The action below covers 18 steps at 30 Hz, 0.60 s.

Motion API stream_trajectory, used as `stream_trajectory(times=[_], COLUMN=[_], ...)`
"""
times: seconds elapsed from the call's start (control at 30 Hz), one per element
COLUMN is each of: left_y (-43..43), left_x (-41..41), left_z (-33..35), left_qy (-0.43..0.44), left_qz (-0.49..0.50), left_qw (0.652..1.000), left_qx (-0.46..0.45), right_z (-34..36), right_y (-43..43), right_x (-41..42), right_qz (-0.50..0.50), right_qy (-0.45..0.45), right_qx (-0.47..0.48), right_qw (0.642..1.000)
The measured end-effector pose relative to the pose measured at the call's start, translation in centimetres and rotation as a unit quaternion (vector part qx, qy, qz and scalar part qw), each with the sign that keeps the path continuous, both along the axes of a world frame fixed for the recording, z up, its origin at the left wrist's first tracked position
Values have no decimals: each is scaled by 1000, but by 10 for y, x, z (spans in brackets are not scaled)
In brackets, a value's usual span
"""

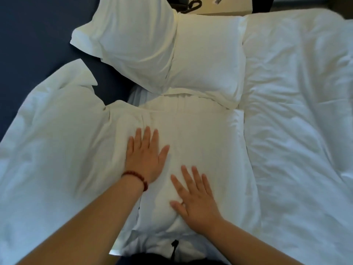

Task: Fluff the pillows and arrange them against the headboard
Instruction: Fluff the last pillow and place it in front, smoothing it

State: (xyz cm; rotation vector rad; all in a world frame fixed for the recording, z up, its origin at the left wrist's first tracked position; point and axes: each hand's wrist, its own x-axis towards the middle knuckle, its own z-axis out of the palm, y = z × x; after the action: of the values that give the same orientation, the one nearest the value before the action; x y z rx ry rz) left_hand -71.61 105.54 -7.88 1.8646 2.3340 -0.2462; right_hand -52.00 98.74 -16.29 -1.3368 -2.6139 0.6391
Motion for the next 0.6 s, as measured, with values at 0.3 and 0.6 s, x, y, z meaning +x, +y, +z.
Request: stream_trajectory(times=[0.3,0.6], left_y=[-4,-133], left_x=[-23,28], left_z=[-76,-67], left_qy=[28,-42], left_qz=[-42,30], left_qw=[999,993], left_qx=[8,104], right_z=[-18,-48], right_y=[14,-71], right_x=[40,41], right_qz=[-212,-133], right_qy=[-3,-31], right_qx=[-6,95], right_qw=[977,986])
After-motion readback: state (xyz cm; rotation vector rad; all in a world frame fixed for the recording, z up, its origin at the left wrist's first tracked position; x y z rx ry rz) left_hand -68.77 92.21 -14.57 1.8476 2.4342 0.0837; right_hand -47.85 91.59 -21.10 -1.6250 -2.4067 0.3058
